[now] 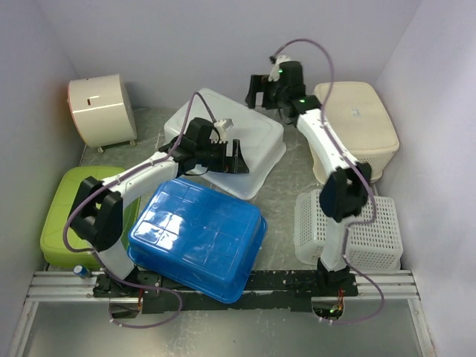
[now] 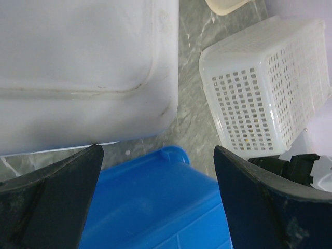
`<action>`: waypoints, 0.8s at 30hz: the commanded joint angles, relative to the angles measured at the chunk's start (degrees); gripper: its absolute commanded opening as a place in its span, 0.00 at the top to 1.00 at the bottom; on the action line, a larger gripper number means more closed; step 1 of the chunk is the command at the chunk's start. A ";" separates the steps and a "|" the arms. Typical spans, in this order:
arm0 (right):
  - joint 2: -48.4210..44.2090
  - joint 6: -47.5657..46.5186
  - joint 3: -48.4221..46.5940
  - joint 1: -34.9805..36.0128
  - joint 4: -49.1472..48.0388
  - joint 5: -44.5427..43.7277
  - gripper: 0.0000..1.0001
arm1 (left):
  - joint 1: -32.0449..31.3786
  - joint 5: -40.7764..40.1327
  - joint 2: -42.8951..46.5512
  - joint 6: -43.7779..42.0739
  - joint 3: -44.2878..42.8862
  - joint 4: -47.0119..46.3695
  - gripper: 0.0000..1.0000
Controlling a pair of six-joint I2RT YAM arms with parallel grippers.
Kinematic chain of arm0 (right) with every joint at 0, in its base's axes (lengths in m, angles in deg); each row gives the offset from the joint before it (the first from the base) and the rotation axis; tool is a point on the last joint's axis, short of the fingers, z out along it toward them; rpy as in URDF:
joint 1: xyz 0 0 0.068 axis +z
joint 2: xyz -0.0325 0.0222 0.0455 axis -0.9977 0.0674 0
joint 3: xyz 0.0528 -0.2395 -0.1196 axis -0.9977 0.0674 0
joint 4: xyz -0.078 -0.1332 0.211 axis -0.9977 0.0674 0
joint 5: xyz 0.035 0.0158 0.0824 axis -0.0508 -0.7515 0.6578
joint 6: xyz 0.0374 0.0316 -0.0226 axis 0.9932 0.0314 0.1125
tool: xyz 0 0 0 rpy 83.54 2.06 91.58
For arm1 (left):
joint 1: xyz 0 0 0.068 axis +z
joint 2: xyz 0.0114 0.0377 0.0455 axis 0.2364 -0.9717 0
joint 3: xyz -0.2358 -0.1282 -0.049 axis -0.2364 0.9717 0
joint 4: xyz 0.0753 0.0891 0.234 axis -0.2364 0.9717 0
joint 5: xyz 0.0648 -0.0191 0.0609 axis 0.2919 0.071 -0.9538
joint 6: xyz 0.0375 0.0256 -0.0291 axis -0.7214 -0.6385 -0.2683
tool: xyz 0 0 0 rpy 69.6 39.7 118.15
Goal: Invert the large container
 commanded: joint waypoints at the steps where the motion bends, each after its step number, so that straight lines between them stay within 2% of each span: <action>1: -16.62 0.35 7.00 -1.39 -6.92 -14.67 0.00 | -0.20 0.87 -3.25 -1.51 -4.47 -4.73 0.01; 7: -33.69 1.58 25.14 -1.89 -6.72 -15.01 0.00 | -0.13 0.14 -9.80 -3.78 -13.41 -2.71 0.01; 11: -44.77 2.62 35.75 -1.86 -4.20 -11.79 0.00 | -0.30 -0.38 -7.14 -5.66 -18.00 3.07 0.01; 13: -50.56 3.62 42.45 -1.77 -3.70 -6.97 0.00 | -0.54 -1.85 -2.76 -6.72 -17.50 7.96 0.01; 19: -63.85 5.65 57.59 0.40 -3.28 10.61 0.00 | -0.52 -10.82 16.22 -5.85 -5.47 18.94 0.01; 24: -63.96 6.48 62.39 13.37 -2.33 8.47 0.00 | -0.36 -18.88 29.50 0.84 1.28 28.95 0.01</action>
